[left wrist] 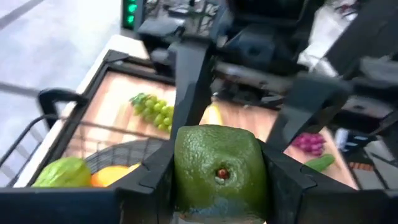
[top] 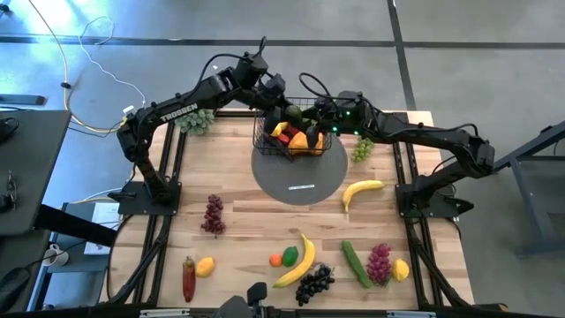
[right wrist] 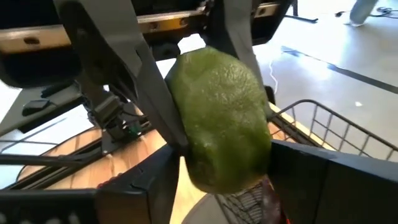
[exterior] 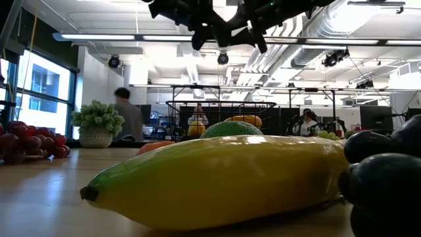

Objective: Build produce basket
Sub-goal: Put the lime into the wire basket

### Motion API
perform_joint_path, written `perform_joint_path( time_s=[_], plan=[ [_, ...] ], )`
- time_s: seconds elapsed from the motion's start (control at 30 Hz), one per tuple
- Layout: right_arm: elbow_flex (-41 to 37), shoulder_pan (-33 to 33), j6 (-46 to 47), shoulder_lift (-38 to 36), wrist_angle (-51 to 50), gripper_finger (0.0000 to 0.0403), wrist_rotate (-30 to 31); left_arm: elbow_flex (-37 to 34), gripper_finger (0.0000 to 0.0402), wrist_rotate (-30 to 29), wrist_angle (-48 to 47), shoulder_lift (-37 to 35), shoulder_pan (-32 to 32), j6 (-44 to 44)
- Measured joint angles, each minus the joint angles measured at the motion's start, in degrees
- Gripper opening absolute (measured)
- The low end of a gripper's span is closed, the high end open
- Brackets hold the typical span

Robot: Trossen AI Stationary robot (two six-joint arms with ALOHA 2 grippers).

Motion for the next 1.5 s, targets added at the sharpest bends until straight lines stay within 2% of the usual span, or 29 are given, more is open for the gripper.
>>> perform_joint_path(
  time_s=[0.27,0.43,0.5,0.67,0.87,1.07,1.5],
  plan=[
    [0.0,-2.1,2.6,0.0,-0.4,0.0266,2.4,0.0,0.0156,-13.6,-6.1,0.0,0.9,6.3],
    [0.0,-4.7,3.0,0.0,-1.4,0.0272,2.9,0.0,0.0156,-26.7,-10.3,0.3,2.7,11.5],
    [0.0,-5.3,3.0,0.0,-1.6,0.0272,2.9,0.0,0.0155,-29.5,-10.9,1.1,3.7,12.7],
    [0.0,-6.3,2.7,0.0,-1.6,0.0273,4.6,0.0,0.0156,-29.9,-10.9,4.0,6.6,13.3],
    [0.0,-7.4,2.6,0.0,-1.7,0.0273,5.8,0.0,0.0176,-28.5,-11.9,7.2,8.3,13.4],
    [0.0,-8.3,2.9,0.0,-2.3,0.0273,5.8,-0.1,0.0174,-28.8,-12.0,9.5,8.5,15.8],
    [0.0,-8.3,2.9,0.0,-2.7,0.0273,5.8,0.0,0.0199,-28.8,-13.8,13.5,8.0,15.3]
  ],
)
